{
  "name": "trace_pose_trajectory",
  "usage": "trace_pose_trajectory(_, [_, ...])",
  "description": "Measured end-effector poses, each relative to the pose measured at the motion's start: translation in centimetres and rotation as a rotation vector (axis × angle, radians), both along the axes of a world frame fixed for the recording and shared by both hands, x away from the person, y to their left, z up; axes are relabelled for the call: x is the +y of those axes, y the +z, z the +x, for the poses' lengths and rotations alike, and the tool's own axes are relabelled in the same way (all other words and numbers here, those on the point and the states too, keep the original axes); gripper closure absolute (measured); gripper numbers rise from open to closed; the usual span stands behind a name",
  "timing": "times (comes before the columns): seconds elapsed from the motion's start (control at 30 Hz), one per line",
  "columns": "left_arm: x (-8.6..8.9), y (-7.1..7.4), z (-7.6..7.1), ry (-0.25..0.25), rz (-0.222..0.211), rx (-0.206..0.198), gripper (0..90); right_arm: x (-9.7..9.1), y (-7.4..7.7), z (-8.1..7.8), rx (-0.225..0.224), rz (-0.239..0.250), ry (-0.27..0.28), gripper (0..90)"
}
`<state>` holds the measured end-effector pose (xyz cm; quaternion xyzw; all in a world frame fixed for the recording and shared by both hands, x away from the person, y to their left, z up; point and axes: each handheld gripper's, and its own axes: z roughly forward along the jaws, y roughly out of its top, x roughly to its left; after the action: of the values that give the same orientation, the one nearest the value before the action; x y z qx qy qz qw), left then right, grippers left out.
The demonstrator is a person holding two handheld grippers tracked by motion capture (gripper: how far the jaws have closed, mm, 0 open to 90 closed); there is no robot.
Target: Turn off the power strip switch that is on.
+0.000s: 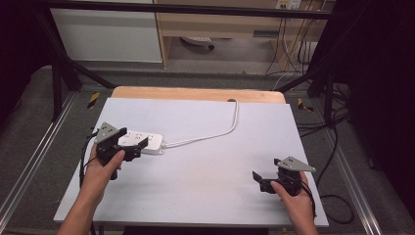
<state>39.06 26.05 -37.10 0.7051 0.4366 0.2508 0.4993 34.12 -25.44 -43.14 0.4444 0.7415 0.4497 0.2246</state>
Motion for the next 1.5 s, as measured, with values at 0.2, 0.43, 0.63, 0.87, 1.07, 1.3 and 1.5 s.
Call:
trace_pose_trajectory(0.2, [0.5, 0.3, -1.5, -0.003, -0.002, -0.007, 7.7, -0.1, 0.1, 0.0, -0.008, 0.006, 0.002, 3.0])
trace_pose_trajectory(0.43, [1.1, 0.5, -2.9, -0.013, 0.008, -0.015, 7.0, -0.1, 0.1, 0.0, -0.006, 0.003, 0.005, 2.9])
trace_pose_trajectory(0.63, [1.7, 0.4, -3.7, -0.013, 0.003, -0.019, 6.6, -0.1, 0.1, 0.0, -0.007, 0.002, 0.005, 2.9])
trace_pose_trajectory(0.87, [2.7, 0.5, -4.4, -0.002, -0.006, -0.025, 6.7, 0.0, 0.1, 0.0, -0.001, 0.001, 0.009, 2.9])
trace_pose_trajectory(1.07, [3.3, 0.4, -4.9, 0.006, -0.008, -0.023, 6.7, 0.0, 0.1, 0.0, -0.001, -0.001, 0.007, 2.9])
trace_pose_trajectory(1.3, [4.2, -0.2, -5.3, 0.014, -0.017, -0.008, 6.7, 0.0, 0.0, 0.0, -0.002, -0.004, 0.007, 2.9])
trace_pose_trajectory(1.5, [4.8, -0.7, -5.7, 0.017, -0.011, 0.001, 6.7, 0.0, 0.0, 0.0, 0.001, -0.004, 0.008, 2.9])
